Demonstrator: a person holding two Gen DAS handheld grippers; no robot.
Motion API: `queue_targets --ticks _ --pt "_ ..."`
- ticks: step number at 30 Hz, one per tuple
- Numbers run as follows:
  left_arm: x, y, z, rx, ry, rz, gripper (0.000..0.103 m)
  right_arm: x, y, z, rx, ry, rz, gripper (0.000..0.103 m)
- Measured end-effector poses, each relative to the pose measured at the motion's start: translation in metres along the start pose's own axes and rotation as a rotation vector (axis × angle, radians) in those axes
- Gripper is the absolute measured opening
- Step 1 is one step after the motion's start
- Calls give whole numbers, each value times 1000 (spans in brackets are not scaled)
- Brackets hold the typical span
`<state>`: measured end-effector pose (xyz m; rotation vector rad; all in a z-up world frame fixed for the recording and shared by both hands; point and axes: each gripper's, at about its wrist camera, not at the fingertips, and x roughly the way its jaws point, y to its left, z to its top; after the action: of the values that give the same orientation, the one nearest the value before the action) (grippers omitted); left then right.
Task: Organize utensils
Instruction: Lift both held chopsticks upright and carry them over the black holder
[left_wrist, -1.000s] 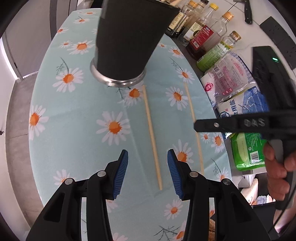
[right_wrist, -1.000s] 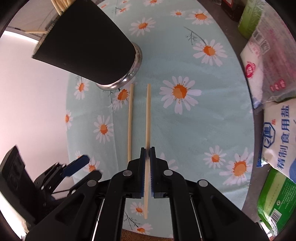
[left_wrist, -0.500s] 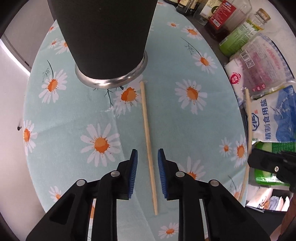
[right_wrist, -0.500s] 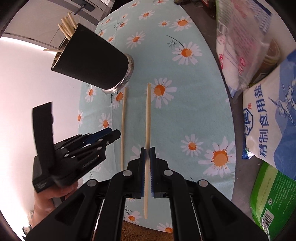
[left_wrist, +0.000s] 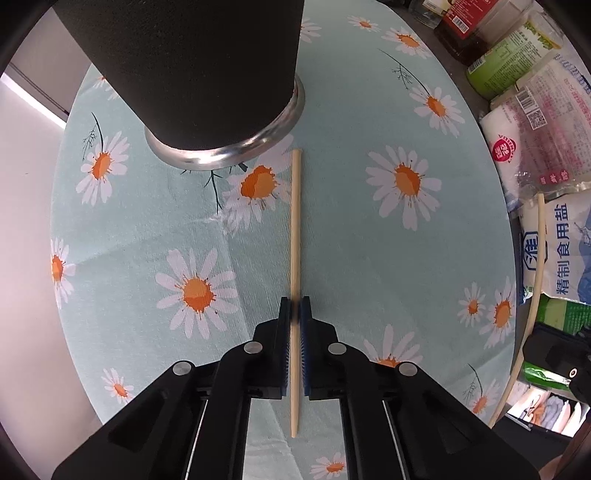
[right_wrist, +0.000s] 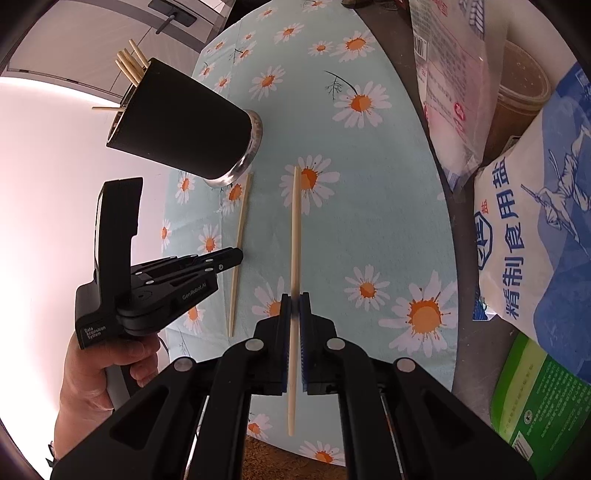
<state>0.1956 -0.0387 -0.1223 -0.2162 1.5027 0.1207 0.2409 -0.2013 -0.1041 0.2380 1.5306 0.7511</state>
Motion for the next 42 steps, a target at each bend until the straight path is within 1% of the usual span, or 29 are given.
queue_targets --ticks 2,6,9,15,19,24,26,33,38,42 --pt "0 0 5 -12 -10 -1 4 1 1 0 -1 2 8 5" --pt "-11 15 -1 -40 -43 -18 4 8 7 -2 -12 16 22 5" --pt "-24 25 -14 -41 -65 -50 4 14 15 -2 -24 20 42 5" --pt "-53 45 -46 -68 -145 -151 4 29 44 -3 -92 21 53 5" --pt "-78 57 -66 -45 -226 -159 4 34 63 -4 -107 9 46 5" --pt "-98 66 -80 -51 -285 -213 4 31 87 -5 -123 -14 22 5" --pt "-105 71 -83 -51 -307 -237 4 27 98 -4 -133 -33 12 5" --pt "-133 83 -84 -20 -392 -280 4 7 128 -3 -175 -122 -7 5" --pt "-157 93 -78 0 -462 -290 4 -6 150 3 -208 -193 -20 5" --pt "-173 100 -70 16 -511 -298 4 -19 163 11 -229 -264 -10 5"
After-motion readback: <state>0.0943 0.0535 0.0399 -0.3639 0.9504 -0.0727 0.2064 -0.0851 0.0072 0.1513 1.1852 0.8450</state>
